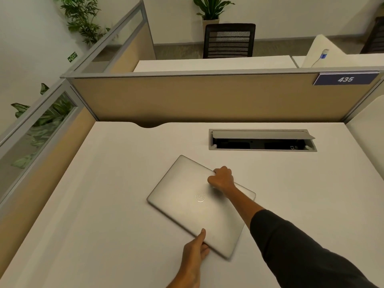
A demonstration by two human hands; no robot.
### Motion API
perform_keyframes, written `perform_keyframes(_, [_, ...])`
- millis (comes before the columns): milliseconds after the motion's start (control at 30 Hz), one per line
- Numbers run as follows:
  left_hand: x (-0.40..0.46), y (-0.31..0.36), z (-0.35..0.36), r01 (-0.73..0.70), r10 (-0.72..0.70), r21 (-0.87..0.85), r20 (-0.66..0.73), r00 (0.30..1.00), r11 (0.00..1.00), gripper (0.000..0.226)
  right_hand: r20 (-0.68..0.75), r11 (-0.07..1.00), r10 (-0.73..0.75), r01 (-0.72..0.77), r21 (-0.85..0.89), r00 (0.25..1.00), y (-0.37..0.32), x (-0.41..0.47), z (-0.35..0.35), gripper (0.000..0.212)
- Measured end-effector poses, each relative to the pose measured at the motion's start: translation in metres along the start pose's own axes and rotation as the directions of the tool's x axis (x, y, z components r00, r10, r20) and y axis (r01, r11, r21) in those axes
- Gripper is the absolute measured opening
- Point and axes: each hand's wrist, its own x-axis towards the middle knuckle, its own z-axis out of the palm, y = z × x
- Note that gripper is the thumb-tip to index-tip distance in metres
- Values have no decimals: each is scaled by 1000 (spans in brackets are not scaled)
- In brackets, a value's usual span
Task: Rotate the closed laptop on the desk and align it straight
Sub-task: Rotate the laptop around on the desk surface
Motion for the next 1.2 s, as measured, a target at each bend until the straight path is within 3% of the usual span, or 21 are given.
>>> perform_keyframes(133, [8,12,-16,-96,110,203,-55,992,975,24,11,983,-118,119,-139,993,15,-7,4,56])
perform_keyframes(300, [36,53,-46,-305,448,549,-144,883,778,18,-92,939,-202,166,-302,975,43,-22,12,64])
perform_keyframes(333, [46,65,-51,-308,477,584,-158,865,751,24,-116,935,-198,152,-320,973,49,-26,14,65])
perform_keyframes(400, [60,91,-59,-253,462,643,-178,869,723,64,-162,935,-176,114,-337,971,60,-34,16,69])
perform_keyframes(467, [65,114,-65,-207,462,715,-181,868,668,92,-209,949,-131,62,-309,969,71,-43,19,75])
perform_keyframes(567, [76,143,-73,-194,531,844,-122,839,501,88,-278,974,-43,-21,-225,960,85,-55,24,87])
perform_keyframes(667, [80,164,-72,-154,485,917,-48,873,369,82,-305,997,36,-57,-61,952,96,-66,29,96])
perform_keyframes(767, [81,174,-69,-196,449,916,20,894,349,78,-312,988,125,-91,122,942,102,-76,33,102])
perform_keyframes(900, [82,177,-63,-237,448,922,79,891,308,74,-320,973,188,-133,187,929,105,-86,36,104])
perform_keyframes(1067, [86,185,-57,-239,442,927,92,892,288,70,-282,932,309,-230,280,908,111,-96,45,73])
perform_keyframes(1200, [92,190,-56,-232,419,901,63,906,366,52,-233,903,376,-298,309,897,111,-102,52,66])
